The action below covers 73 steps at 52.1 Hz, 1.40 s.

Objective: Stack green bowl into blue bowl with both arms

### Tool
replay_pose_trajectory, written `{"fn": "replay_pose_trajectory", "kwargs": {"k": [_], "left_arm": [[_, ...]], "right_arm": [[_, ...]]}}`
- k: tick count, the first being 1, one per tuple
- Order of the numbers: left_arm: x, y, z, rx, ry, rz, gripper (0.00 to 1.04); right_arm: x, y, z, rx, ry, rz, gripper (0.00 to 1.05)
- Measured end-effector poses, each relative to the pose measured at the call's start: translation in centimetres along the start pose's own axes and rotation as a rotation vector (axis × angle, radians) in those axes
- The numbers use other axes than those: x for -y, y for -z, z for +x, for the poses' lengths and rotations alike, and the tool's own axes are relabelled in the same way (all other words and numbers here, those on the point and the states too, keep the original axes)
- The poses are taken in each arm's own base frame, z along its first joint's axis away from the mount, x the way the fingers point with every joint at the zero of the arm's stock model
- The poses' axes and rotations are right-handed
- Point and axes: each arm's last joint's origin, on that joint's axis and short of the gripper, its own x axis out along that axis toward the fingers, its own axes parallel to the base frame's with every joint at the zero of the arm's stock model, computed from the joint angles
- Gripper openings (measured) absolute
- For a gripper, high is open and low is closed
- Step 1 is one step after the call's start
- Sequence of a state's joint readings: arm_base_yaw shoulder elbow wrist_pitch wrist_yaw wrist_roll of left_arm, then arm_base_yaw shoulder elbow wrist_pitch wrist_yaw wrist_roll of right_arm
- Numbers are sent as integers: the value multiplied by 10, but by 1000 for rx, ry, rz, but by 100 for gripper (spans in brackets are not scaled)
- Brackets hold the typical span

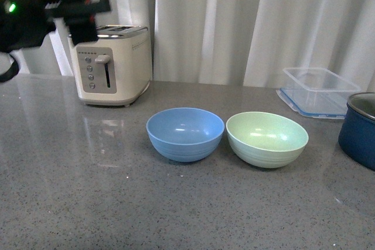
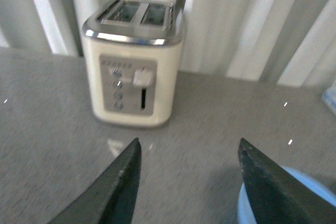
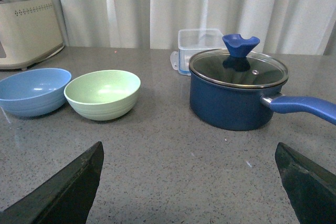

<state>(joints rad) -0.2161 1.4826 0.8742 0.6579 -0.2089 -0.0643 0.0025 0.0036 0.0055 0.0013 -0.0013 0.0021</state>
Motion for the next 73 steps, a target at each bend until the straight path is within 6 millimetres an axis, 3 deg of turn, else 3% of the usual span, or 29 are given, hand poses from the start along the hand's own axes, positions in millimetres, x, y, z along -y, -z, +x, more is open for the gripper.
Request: {"fn": "replay_pose_trajectory", "kwargs": {"k": [9,13,16,25,49,66,73], "left_arm": [[-23,42,-41,-66,-6,55,29],[-33,49,-63,-54,-9,58,11],[-37,52,-74,-46,-6,57,3],[-48,68,-103,-62,-4,67,4],[-70,88,-160,-57,-11,67,4],[-71,100,-185,-52,-10,67,4],[-70,97,-191,-43,-7,67,4]], "right_arm": [[0,0,0,0,0,0,95],[0,0,0,0,0,0,95],[0,0,0,0,0,0,95],[0,0,0,0,0,0,95],[0,0,0,0,0,0,95],[0,0,0,0,0,0,95],[0,0,0,0,0,0,95]]}}
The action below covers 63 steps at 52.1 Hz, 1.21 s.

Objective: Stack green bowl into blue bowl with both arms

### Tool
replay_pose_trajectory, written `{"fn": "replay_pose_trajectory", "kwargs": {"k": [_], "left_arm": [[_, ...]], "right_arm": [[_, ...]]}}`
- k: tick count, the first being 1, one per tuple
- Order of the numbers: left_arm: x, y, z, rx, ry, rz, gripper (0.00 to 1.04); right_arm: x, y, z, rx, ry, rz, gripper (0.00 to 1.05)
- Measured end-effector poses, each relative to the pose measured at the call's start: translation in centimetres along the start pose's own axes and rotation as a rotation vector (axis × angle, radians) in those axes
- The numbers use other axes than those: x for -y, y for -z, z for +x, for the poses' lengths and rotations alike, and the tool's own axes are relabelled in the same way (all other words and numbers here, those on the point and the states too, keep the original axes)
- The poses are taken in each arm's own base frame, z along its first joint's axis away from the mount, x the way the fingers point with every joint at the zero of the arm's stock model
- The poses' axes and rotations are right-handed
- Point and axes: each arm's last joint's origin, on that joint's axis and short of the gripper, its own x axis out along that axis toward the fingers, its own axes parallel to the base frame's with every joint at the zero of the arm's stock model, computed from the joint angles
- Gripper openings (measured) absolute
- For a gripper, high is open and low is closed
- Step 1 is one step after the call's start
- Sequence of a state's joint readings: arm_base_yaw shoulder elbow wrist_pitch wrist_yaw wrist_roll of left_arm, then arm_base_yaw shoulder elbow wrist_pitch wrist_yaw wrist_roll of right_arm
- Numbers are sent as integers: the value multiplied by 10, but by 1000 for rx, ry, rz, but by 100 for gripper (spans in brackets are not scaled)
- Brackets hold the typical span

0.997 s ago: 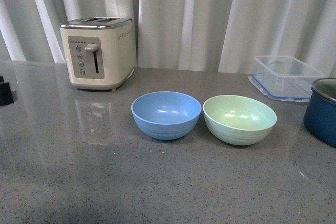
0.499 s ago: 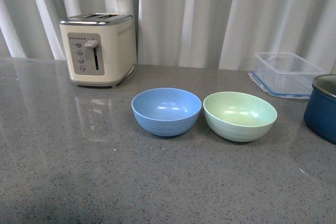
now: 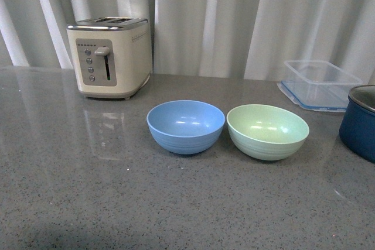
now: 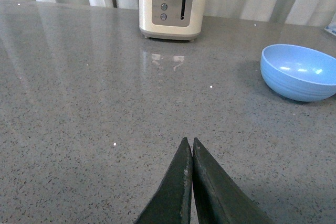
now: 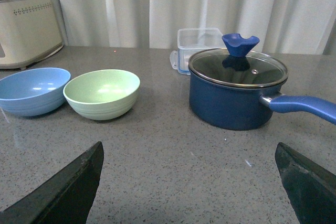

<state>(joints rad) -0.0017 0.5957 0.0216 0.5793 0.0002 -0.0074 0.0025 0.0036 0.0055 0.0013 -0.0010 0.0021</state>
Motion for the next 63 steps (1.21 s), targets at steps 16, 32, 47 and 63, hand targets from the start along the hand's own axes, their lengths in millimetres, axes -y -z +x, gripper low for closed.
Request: {"fn": "replay_pose_trajectory", "kwargs": {"k": [16,32,47,63], "left_arm": [[0,-5,-14,26,0,0,4],[0,-5,-22,23,0,0,4],[0,-4,-27,20,0,0,4],[0,-2,-40,18,-1,0,4]], "right_arm": [[0,0,0,0,0,0,95],[0,0,0,0,0,0,95],[0,0,0,0,0,0,95],[0,0,0,0,0,0,95]]}}
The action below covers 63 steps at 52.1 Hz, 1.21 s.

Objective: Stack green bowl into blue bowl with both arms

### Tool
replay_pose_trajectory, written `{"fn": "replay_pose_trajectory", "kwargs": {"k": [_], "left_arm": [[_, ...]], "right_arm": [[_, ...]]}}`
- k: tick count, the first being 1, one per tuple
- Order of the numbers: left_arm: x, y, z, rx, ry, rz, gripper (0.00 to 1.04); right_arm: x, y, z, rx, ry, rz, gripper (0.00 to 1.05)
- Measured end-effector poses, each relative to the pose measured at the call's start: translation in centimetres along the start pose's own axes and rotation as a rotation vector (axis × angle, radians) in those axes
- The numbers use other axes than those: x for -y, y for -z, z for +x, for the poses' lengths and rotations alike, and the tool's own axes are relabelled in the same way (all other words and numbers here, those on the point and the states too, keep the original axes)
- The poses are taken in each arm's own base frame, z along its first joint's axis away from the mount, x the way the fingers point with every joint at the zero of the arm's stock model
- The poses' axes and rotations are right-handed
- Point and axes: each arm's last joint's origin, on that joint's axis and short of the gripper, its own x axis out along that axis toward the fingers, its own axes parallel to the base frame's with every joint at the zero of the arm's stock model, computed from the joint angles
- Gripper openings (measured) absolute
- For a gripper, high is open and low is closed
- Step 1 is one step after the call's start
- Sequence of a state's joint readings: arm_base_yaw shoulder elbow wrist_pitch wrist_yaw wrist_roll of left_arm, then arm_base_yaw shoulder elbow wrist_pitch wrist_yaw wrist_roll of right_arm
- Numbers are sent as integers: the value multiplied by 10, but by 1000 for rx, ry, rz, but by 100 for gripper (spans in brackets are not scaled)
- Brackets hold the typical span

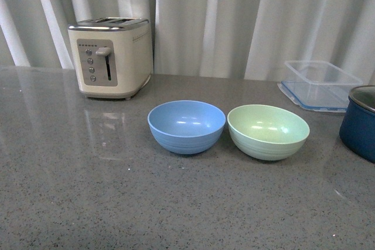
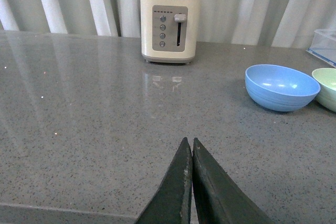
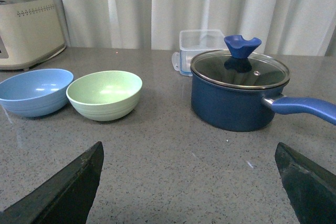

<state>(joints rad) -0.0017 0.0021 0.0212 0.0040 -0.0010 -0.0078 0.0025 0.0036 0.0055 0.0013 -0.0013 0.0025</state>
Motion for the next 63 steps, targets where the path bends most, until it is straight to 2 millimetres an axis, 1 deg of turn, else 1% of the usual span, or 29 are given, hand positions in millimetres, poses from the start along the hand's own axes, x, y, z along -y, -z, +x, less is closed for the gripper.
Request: {"fn": "replay_pose_trajectory", "kwargs": {"k": [5,7,8,10,11,12,14,16,27,29,30,32,35,36,40,42,47,50,51,54,58,59,60,63], "left_arm": [[0,0,0,-5,0,0,4],[0,0,0,-5,1,0,11],[0,0,0,-5,1,0,12],[0,0,0,-5,0,0,20],[0,0,0,-5,0,0,21],[0,0,0,-4,0,0,26],[0,0,0,-5,0,0,30],[0,0,0,-5,1,0,37],[0,0,0,-5,1,0,69],[0,0,0,-5,0,0,78],[0,0,0,-5,0,0,82],[0,0,0,-5,1,0,91],[0,0,0,-5,1,0,99],[0,0,0,-4,1,1,100],[0,0,0,-5,0,2,97],[0,0,0,-5,0,2,98],[0,0,0,-4,0,3,98],[0,0,0,-5,0,3,98],[0,0,0,-5,1,3,98],[0,0,0,-5,0,3,98],[0,0,0,-5,1,3,98],[0,0,0,-5,0,3,98],[0,0,0,-5,1,3,98],[0,0,0,-5,0,3,98]], "right_arm": [[0,0,0,0,0,0,95],[0,0,0,0,0,0,95],[0,0,0,0,0,0,95],[0,0,0,0,0,0,95],[0,0,0,0,0,0,95],[0,0,0,0,0,0,95],[0,0,0,0,0,0,95],[0,0,0,0,0,0,95],[0,0,0,0,0,0,95],[0,1,0,-27,-12,1,95],[-1,1,0,-68,-27,1,95],[-1,0,2,-93,-34,-1,95],[-2,-9,5,-89,-70,4,95],[-2,-11,6,-88,-75,4,95],[-3,-30,13,-67,-114,6,95],[-4,-38,17,-65,-132,9,95],[-7,-63,38,-132,-207,36,95],[-12,-78,61,-215,-265,86,95],[-13,-82,68,-232,-266,101,95],[-18,-93,97,-283,-261,115,95],[-23,-99,130,-339,-248,123,95],[-25,-100,142,-364,-248,136,95],[-27,-101,153,-391,-244,144,95],[-30,-99,178,-454,-218,146,95]]}}
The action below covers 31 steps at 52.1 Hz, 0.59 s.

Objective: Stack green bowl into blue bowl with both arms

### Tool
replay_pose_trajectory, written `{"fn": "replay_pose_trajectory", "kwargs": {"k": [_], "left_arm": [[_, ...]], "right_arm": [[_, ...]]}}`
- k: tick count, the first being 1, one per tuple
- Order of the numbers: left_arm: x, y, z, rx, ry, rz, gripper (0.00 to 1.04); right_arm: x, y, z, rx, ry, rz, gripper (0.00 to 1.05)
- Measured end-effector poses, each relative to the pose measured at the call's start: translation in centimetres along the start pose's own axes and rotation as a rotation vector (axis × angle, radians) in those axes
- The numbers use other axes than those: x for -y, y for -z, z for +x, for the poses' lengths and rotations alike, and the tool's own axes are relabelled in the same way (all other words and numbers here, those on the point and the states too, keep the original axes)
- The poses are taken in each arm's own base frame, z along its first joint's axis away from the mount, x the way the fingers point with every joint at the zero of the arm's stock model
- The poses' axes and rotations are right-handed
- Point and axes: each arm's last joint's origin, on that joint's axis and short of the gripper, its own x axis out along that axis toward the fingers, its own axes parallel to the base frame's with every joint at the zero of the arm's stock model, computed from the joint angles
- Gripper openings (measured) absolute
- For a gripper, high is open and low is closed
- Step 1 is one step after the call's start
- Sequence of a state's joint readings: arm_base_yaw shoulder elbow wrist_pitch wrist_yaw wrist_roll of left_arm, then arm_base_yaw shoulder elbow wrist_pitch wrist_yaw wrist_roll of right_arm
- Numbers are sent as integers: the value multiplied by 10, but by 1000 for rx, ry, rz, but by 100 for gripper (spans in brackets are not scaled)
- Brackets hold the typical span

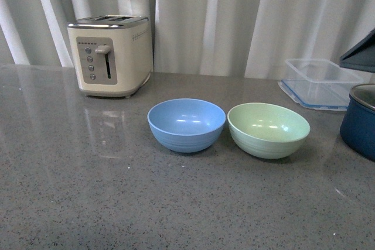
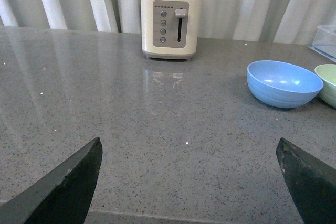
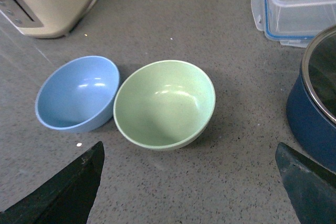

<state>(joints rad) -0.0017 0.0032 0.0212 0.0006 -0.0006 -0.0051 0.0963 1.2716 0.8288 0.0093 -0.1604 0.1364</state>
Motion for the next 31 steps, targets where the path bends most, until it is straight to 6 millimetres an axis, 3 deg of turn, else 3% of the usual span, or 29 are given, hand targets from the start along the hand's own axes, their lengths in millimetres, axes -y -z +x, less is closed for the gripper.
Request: {"fn": "replay_pose_trajectory", "kwargs": {"k": [14,31], "left_arm": [[0,0,0,0,0,0,98],[0,0,0,0,0,0,98]], "right_arm": [[5,-8,69,-164,107,10,95],[14,1,124,-240,206,20,95]]}}
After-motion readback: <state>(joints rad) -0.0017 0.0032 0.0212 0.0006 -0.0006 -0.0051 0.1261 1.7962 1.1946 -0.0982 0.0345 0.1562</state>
